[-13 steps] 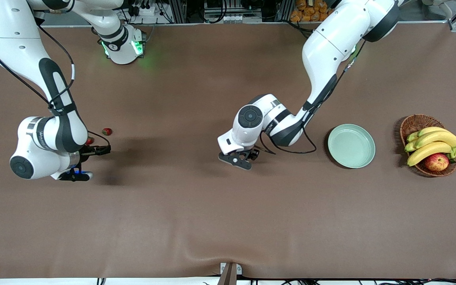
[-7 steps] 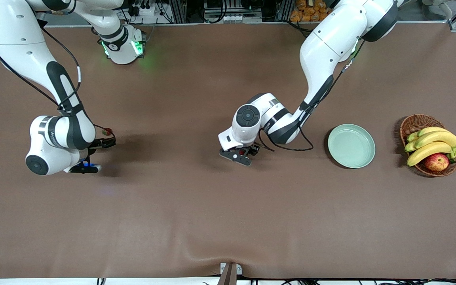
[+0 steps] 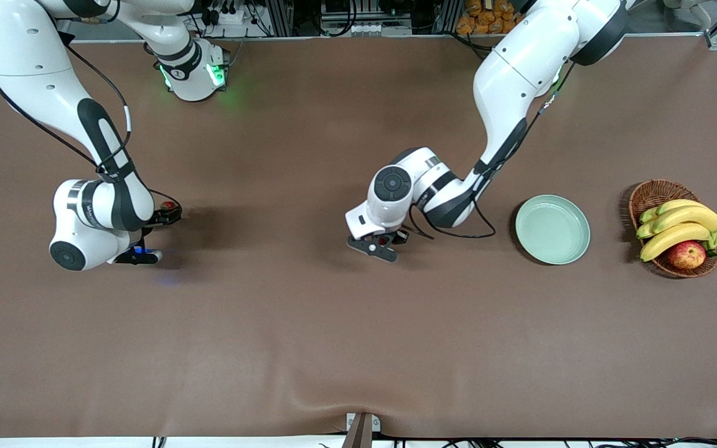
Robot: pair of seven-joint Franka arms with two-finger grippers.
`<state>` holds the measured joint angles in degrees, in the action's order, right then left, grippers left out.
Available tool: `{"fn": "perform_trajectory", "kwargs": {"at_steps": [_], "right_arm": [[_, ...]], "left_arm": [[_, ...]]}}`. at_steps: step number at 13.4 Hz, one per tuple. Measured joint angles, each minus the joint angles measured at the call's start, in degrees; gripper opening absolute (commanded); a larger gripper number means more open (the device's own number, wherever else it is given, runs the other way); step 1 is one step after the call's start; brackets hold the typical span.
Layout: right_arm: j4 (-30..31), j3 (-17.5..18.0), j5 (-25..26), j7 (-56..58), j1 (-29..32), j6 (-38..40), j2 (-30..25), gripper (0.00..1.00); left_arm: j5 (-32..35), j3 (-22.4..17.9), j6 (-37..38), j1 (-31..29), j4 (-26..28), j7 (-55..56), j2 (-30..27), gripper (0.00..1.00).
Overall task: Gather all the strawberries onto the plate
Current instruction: 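Grasp the middle strawberry with the left gripper while the right gripper withdraws, then carry the strawberry onto the green plate and open the left gripper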
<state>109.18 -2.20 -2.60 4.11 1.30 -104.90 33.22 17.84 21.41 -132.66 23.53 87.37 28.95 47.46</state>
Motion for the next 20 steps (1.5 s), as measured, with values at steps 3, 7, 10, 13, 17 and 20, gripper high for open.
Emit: {"fn": "perform_trajectory", "kwargs": {"at_steps": [3, 7, 10, 13, 17, 20], "right_arm": [[0.8, 0.0, 0.2, 0.0, 0.1, -0.3, 0.4, 0.56], [1.0, 0.0, 0.3, 0.0, 0.1, -0.7, 0.4, 0.24], [1.0, 0.1, 0.3, 0.0, 0.1, -1.0, 0.4, 0.12], [0.9, 0.1, 0.3, 0.0, 0.1, -1.4, 0.3, 0.11], [-4.7, 0.7, -1.0, -0.2, -0.2, -4.3, -0.3, 0.08], [-9.1, 1.3, -12.0, -2.1, -4.8, -4.4, -1.8, 0.06]], "left_arm": [[0.0, 1.9, 6.9, -7.3, 0.9, -0.6, -6.3, 0.00], [0.0, 7.7, 18.6, -20.2, 7.4, -2.5, -17.9, 0.00], [0.4, 8.5, 24.0, -30.8, 12.2, -12.1, -22.4, 0.00], [0.8, 8.5, 20.1, -43.5, 18.0, -25.6, -22.2, 0.00], [2.4, 8.6, 11.9, -49.1, 26.5, -27.9, -20.7, 0.67], [2.4, 8.7, 9.4, -50.5, 28.5, -27.7, -20.3, 1.00]]}}
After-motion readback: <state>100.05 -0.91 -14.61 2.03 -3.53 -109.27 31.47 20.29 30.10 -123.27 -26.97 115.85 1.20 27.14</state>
